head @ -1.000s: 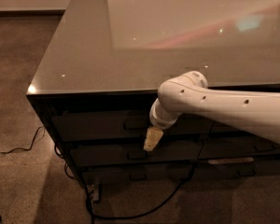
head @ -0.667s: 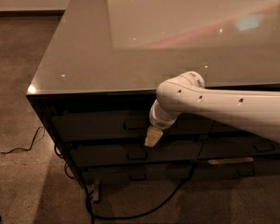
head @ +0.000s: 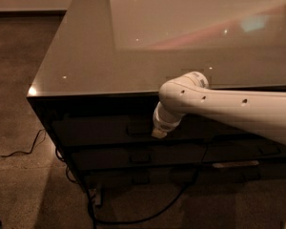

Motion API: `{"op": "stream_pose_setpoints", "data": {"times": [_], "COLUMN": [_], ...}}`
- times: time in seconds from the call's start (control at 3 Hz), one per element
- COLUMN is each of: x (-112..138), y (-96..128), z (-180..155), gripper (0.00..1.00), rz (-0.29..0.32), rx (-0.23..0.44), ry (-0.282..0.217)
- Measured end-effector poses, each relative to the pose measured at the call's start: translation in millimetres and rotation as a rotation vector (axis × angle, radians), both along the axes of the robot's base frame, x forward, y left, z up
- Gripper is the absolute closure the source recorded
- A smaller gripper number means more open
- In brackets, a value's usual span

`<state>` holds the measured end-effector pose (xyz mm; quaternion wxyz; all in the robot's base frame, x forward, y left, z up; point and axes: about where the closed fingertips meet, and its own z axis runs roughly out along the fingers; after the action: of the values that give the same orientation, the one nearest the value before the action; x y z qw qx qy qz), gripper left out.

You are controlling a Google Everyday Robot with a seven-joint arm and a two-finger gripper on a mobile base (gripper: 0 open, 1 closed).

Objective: Open top drawer

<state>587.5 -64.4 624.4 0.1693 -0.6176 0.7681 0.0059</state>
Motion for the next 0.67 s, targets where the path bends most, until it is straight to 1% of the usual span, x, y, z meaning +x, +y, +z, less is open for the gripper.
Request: {"op": "stream_pose_setpoints", "data": {"times": [0.33,0.67], "x": [0.1,-0.2], "y": [0.0,0.0], "z": [4.8,10.0], "gripper": [0.88,1.0], "rz": [0.0,0.0], "rx": [0.0,0.0], "ry": [0.0,0.0]}}
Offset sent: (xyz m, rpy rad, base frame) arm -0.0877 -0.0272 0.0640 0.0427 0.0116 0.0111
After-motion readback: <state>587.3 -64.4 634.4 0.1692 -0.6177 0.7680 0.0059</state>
